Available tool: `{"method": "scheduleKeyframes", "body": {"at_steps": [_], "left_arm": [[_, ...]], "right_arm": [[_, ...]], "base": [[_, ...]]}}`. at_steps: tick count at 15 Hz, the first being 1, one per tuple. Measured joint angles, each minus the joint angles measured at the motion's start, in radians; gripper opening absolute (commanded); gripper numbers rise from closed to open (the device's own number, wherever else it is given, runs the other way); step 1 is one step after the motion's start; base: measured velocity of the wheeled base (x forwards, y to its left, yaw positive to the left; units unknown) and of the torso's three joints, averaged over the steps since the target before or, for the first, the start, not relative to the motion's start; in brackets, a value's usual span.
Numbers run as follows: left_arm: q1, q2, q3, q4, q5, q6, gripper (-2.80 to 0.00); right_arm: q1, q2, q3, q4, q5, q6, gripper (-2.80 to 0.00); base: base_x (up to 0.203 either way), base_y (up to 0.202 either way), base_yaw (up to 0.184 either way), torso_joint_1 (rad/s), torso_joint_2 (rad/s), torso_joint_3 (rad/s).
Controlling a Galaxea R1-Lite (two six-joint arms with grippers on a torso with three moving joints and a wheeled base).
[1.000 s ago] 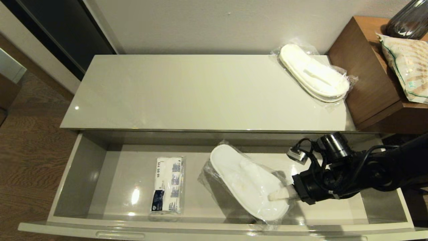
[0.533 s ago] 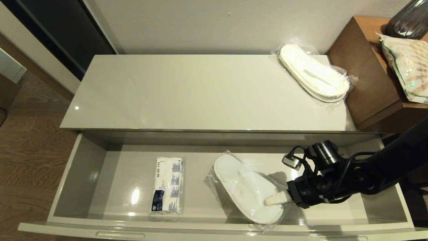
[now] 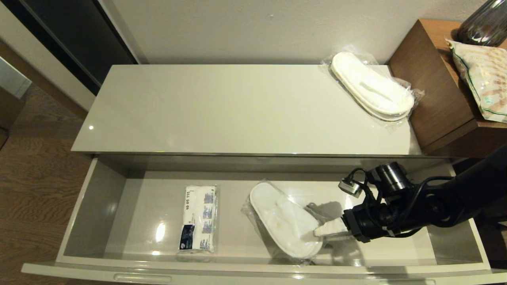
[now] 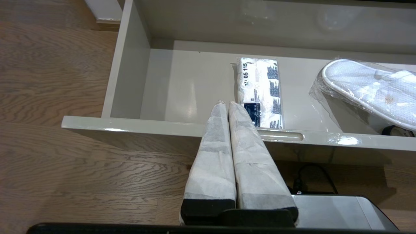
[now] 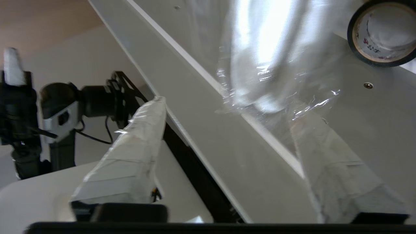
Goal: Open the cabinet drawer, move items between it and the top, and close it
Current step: Put the disposable slippers in the drawer
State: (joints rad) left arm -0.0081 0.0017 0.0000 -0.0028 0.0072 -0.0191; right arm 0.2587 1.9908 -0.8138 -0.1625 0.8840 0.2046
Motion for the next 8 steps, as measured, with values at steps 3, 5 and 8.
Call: {"method": "scheduleKeyframes", "body": {"at_steps": [3,5,8], "left_arm": [[0.001,0.0,0.0,0.0,0.0,0.0,-2.8],[0.001,0.0,0.0,0.0,0.0,0.0,-2.8],[0.0,0.0,0.0,0.0,0.0,0.0,-2.8]], "right_arm": [[-0.017,-0.147,0.017,0.03,-0.044,0.062,0.0],[-0.026,-0.309,0.016,0.102,-0.123,0.1,0.0],[-0.033,-0.569,-0.041,0.293,-0.31,0.13,0.0]], "base": [[0.0,0.0,0.0,0.0,0.0,0.0],[0.0,0.0,0.0,0.0,0.0,0.0],[0.0,0.0,0.0,0.0,0.0,0.0]]}}
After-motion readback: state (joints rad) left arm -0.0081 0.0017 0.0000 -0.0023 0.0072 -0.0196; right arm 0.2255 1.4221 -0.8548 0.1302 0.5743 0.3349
